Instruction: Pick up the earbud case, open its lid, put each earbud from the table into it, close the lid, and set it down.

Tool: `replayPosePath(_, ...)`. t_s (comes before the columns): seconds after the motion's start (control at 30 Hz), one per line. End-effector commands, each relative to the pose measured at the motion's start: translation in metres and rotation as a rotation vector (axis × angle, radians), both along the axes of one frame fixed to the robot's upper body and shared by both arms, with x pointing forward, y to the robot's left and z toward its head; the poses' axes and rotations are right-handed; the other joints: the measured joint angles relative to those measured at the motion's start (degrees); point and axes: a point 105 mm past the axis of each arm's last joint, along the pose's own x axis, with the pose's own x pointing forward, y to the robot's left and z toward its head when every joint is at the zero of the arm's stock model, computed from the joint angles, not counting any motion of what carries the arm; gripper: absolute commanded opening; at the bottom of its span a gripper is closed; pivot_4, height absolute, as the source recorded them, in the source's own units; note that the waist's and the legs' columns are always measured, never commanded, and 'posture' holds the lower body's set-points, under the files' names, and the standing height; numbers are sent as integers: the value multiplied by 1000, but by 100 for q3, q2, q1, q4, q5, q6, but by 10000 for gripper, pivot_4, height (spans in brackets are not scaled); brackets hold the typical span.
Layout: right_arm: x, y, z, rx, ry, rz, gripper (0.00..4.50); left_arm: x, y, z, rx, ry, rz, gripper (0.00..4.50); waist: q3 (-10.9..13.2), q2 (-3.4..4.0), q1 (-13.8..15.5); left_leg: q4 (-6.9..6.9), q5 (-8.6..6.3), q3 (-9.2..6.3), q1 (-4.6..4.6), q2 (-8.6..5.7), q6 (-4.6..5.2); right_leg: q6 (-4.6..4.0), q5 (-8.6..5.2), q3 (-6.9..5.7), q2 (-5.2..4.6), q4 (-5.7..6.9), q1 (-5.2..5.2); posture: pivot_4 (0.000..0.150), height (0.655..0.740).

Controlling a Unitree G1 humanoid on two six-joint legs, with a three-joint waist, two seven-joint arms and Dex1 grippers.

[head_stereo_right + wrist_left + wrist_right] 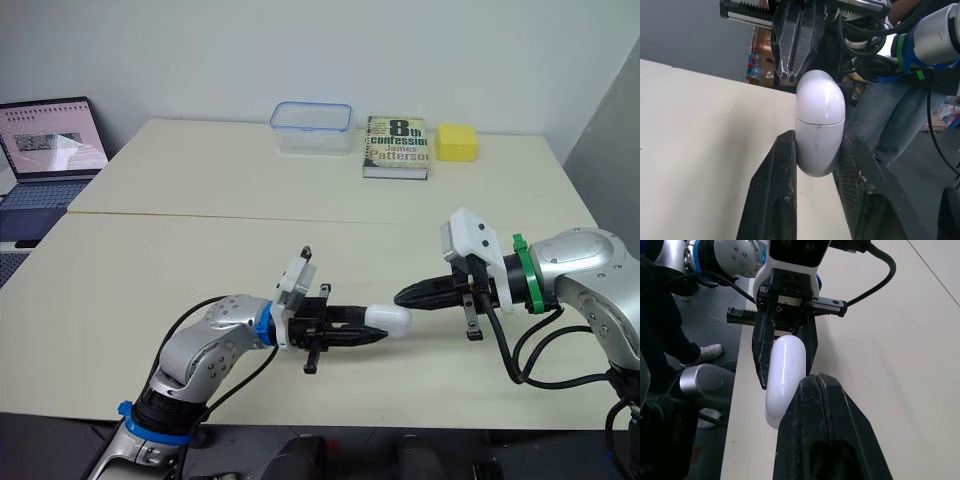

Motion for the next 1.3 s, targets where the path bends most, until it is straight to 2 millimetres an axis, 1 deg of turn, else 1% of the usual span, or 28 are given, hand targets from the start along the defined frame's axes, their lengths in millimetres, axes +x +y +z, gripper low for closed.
replayPosePath(0.03, 6, 1, 1, -15, -77, -31, 0, 9, 3, 6, -17, 70, 61, 7588, 0, 0, -3, 0, 0, 1, 0, 0, 0, 0, 0, 1, 0, 0, 0, 1500, 7400)
replayPosePath(0.1, 19, -10, 1, -33, -113, -114, 0, 14, 5, -4, 42, 204, 87, 7588, 0, 0, -4, 2, 0, 0, 1, 0, 0, 0, 0, 1, 0, 3, 0, 1500, 7400)
replayPosePath(0.2, 28, -20, -7, -62, -149, -173, 0, 26, 8, -17, 125, 329, 145, 7588, 0, 0, -6, 2, 0, -2, 2, -2, 0, 1, 0, -3, 1, 5, 0, 1500, 7400)
replayPosePath(0.27, 28, -23, -13, -78, -158, -183, 0, 34, 10, -26, 182, 398, 193, 7588, 0, -1, -6, 1, 0, -2, 0, -3, 0, 2, -1, -4, 2, 1, 0, 1500, 7400)
replayPosePath(0.4, 19, -25, -33, -128, -117, -171, 0, 42, 17, -48, 300, 582, 249, 7588, 1, -1, -6, 1, 0, -3, -4, -4, 0, 3, -1, -3, 1, 3, -3, 1500, 7400)
replayPosePath(0.5, 12, -25, -39, -139, -88, -146, 0, 46, 25, -60, 347, 653, 293, 7588, 1, -1, -17, 2, 0, -4, -2, -3, 0, 3, -1, -4, 1, 6, -3, 1500, 7400)
replayPosePath(0.63, 5, -23, -43, -149, -86, -112, 0, 51, 37, -69, 378, 692, 358, 7588, 0, -1, -24, 2, 0, -2, 4, 1, -1, 2, -1, -1, 3, 9, -3, 1500, 7400)
replayPosePath(0.8, 2, -22, -43, -153, -94, -90, 0, 48, 46, -80, 420, 701, 391, 7588, 0, -1, -23, 1, 0, 0, 3, 2, -1, 2, -1, 3, 3, 6, -2, 1500, 7400)
replayPosePath(0.87, 1, -21, -41, -153, -102, -82, 0, 45, 50, -81, 428, 695, 403, 14814, 0, -1, -28, 1, 0, 0, 4, 2, -1, 2, 0, 4, 3, 6, -2, 1500, 7400)
replayPosePath(0.93, 1, -20, -40, -154, -112, -71, 0, 44, 57, -81, 430, 685, 423, 19848, 0, 0, -36, 0, 0, 1, 7, 4, -1, 2, 0, 7, 3, 9, -2, 1500, 7400)
replayPosePath(1.0, 1, -19, -39, -155, -122, -63, 0, 42, 66, -79, 432, 671, 436, 26537, -1, 2, -38, 0, 0, -2, 8, 6, -1, 1, 0, 4, 4, 9, -2, 1500, 7400)
replayPosePath(1.1, 2, -19, -37, -165, -113, -81, 0, 42, 86, -73, 457, 610, 478, 35613, -2, 3, -60, -1, 0, 0, 11, 8, -1, 0, 0, 6, 5, 10, -2, 1500, 7400)
replayPosePath(1.13, 2, -19, -36, -171, -122, -70, 0, 42, 93, -71, 465, 587, 493, 37976, -3, 5, -68, -2, 0, 1, 13, 10, -1, -1, 0, 8, 5, 11, -2, 1500, 7400)
replayPosePath(1.2, 0, -18, -33, -181, -142, -40, 0, 41, 110, -64, 503, 478, 509, 44479, -3, 5, -74, -5, 0, 1, 16, 11, -1, -5, -1, 8, 5, 11, -1, 1500, 7400)
replayPosePath(1.23, 1, -18, -30, -184, -156, -31, 0, 39, 120, -59, 532, 400, 514, 44831, -3, 5, -89, -7, 0, 0, 15, 14, -1, -7, 0, 7, 5, 9, -2, 1500, 7400)
replayPosePath(1.3, 4, -21, -25, -198, -193, -25, 3548, 37, 136, -53, 590, 267, 523, 45000, -3, 6, -113, -15, 0, 5, 15, 16, -1, -16, -4, 11, 4, 9, -9, 1500, 7400)
